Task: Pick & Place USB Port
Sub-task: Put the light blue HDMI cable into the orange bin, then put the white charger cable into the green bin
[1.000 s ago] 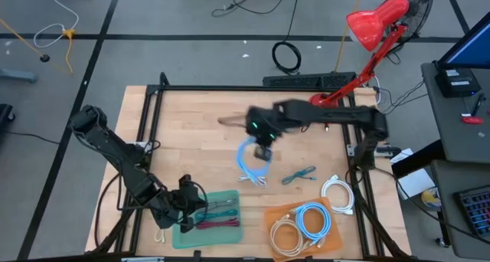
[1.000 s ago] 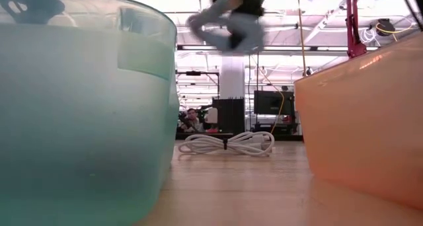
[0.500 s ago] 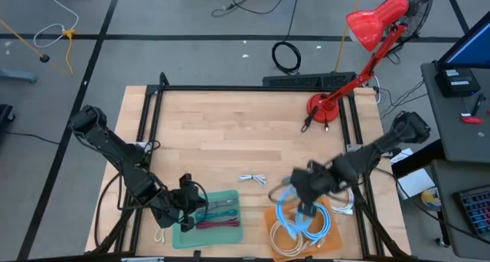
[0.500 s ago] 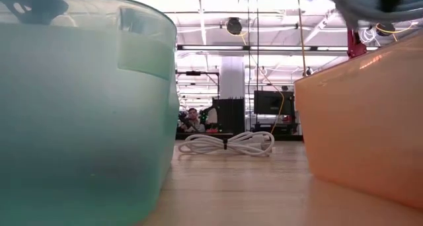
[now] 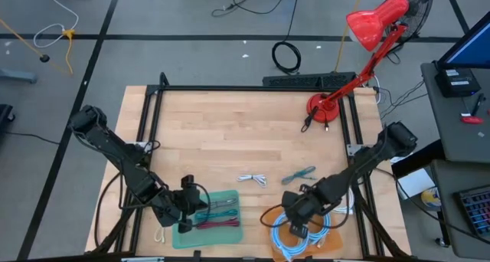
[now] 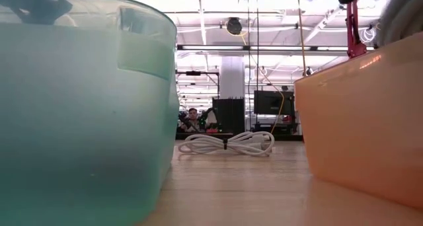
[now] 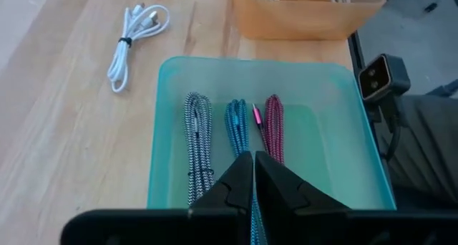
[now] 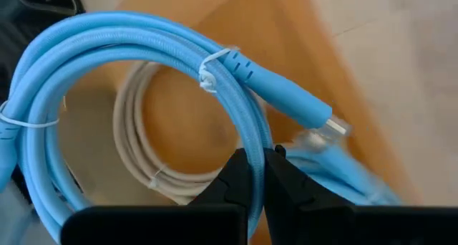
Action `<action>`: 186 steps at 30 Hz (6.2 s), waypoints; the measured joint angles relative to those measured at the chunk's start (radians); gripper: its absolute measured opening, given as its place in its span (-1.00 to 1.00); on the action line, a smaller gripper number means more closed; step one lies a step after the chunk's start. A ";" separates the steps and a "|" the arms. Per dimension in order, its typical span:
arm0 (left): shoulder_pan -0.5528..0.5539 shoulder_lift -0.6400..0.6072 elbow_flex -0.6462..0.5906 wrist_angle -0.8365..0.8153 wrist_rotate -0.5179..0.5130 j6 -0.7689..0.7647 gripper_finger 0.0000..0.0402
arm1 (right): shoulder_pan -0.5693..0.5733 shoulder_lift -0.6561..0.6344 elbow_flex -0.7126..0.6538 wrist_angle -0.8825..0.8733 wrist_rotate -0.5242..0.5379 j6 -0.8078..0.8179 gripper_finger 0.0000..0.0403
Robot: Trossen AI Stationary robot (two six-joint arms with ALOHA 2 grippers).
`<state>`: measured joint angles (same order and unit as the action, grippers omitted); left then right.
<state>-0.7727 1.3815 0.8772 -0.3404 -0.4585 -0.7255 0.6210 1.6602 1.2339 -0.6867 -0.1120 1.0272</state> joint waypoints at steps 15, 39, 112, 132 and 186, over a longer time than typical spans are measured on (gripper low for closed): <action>0.000 0.000 0.000 -0.002 0.017 0.041 -0.91 | -0.058 0.106 0.000 0.062 -0.024 -0.132 -0.96; 0.000 0.000 0.000 -0.002 0.043 0.031 -0.91 | -0.075 0.069 0.001 0.019 0.007 -0.151 -0.83; 0.000 0.001 0.000 -0.008 0.048 0.017 -0.91 | 0.014 0.052 0.000 0.070 -0.071 0.023 -1.00; 0.000 0.001 0.000 -0.008 0.049 0.016 -0.91 | 0.012 0.052 0.001 0.086 -0.087 0.024 -1.00; 0.000 0.001 0.000 -0.008 0.050 0.020 -0.91 | -0.047 -0.020 0.110 0.270 0.290 -0.381 -1.00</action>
<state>-0.7727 1.3823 0.8776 -0.3489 -0.4088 -0.7058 0.5741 1.6404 1.3435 -0.4165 0.1783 0.6459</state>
